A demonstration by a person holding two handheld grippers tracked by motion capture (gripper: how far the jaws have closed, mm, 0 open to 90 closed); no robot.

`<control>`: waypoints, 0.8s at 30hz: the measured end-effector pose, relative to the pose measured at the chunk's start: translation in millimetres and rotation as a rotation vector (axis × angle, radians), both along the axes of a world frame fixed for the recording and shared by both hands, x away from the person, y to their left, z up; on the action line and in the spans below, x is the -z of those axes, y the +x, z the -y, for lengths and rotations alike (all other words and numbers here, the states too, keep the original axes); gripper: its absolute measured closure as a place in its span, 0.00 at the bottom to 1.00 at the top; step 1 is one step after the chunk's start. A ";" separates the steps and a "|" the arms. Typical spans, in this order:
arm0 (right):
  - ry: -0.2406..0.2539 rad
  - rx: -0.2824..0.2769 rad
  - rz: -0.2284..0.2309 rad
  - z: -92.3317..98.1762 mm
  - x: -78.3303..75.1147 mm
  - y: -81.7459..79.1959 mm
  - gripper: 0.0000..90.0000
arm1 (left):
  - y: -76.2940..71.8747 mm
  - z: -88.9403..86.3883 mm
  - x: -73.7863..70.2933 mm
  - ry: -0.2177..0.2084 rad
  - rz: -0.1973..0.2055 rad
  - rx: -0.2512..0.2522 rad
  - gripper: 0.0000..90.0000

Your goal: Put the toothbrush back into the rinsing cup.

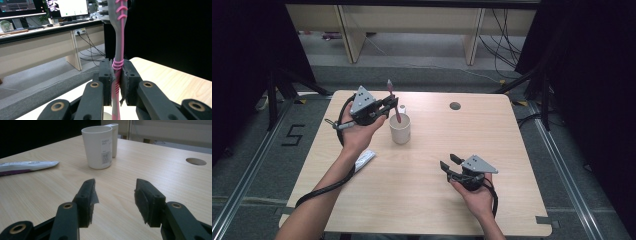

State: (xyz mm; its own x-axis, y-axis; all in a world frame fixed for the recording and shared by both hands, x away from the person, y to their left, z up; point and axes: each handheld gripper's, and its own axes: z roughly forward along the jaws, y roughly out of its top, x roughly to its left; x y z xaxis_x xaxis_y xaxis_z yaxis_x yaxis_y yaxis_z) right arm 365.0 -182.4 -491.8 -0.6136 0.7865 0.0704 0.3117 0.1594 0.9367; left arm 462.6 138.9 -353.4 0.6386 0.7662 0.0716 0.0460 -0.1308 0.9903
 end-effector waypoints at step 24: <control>-0.004 -0.014 0.024 0.3 0.9 2.6 0.57 | 24.1 6.1 -2.5 0.006 -0.001 -0.026 0.89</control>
